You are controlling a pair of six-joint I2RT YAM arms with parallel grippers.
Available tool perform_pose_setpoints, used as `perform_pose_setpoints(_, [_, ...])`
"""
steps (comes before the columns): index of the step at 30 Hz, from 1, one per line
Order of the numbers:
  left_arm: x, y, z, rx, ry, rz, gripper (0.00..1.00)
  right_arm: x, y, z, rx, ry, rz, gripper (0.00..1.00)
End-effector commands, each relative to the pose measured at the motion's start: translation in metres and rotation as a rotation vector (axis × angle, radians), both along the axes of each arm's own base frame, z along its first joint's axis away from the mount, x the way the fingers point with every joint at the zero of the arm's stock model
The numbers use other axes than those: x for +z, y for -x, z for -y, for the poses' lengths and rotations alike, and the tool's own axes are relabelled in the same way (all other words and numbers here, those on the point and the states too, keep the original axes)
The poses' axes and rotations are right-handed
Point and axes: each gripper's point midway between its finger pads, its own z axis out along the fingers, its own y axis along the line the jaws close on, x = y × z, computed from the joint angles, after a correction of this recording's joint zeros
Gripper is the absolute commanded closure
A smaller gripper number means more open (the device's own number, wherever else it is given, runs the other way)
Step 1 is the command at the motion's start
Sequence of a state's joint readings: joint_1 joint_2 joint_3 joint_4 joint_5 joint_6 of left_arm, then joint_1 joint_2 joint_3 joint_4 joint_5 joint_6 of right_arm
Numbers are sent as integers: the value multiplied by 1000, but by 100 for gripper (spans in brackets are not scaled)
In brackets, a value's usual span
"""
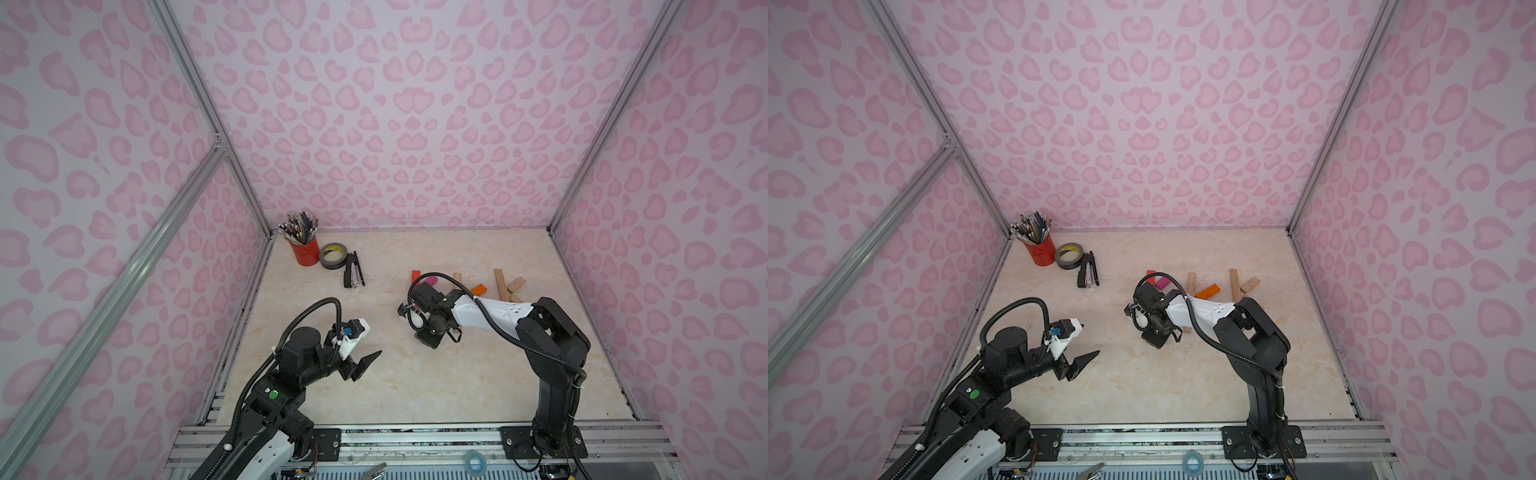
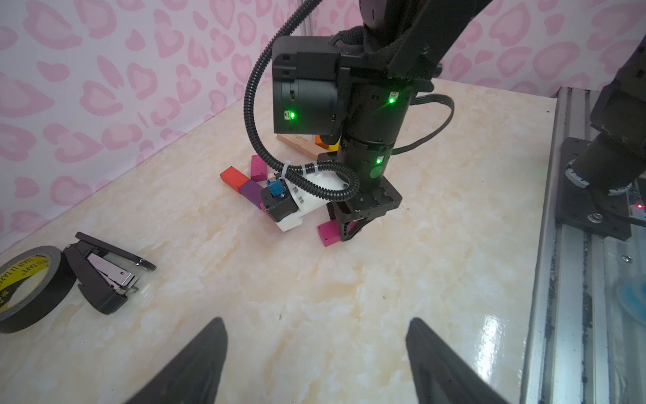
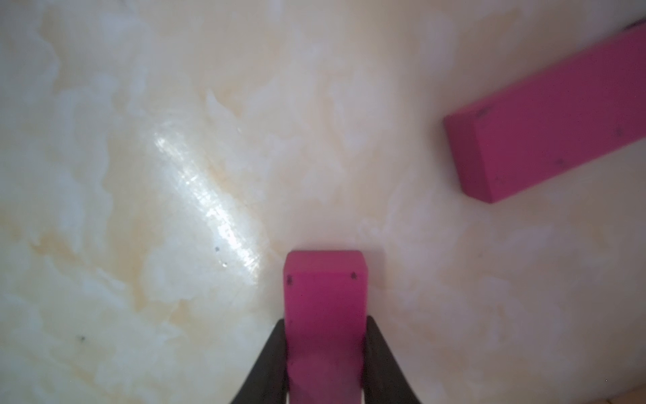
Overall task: Assemble the letter k with building blocks
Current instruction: Assemble the building block at the center of the board.
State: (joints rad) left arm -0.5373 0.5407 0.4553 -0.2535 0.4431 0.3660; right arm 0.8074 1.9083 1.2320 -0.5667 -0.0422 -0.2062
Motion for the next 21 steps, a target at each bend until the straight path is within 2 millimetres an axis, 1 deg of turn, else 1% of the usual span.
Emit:
perform_pose_setpoints(1, [10,-6,7,-14,43,36,17,-2,4,14,20,23,-36,74])
perform_pose_setpoints(3, [9,-7,10,-27,41,36,17,5,-1,20,18,19,-29,76])
perform_pose_setpoints(6, [9,-11,13,-41,32,32,17,13,-14,32,4,19,-19,77])
perform_pose_setpoints(8, [9,-14,16,-50,31,21,17,14,-25,43,-22,22,-16,77])
perform_pose_setpoints(11, [8,-18,20,-60,21,0,17,16,-41,49,-57,14,-15,77])
perform_pose_setpoints(14, [5,-20,21,-73,0,-8,17,18,-56,49,-75,1,-12,77])
perform_pose_setpoints(21, [2,-21,21,-79,6,-16,17,14,-85,37,-99,-9,-19,77])
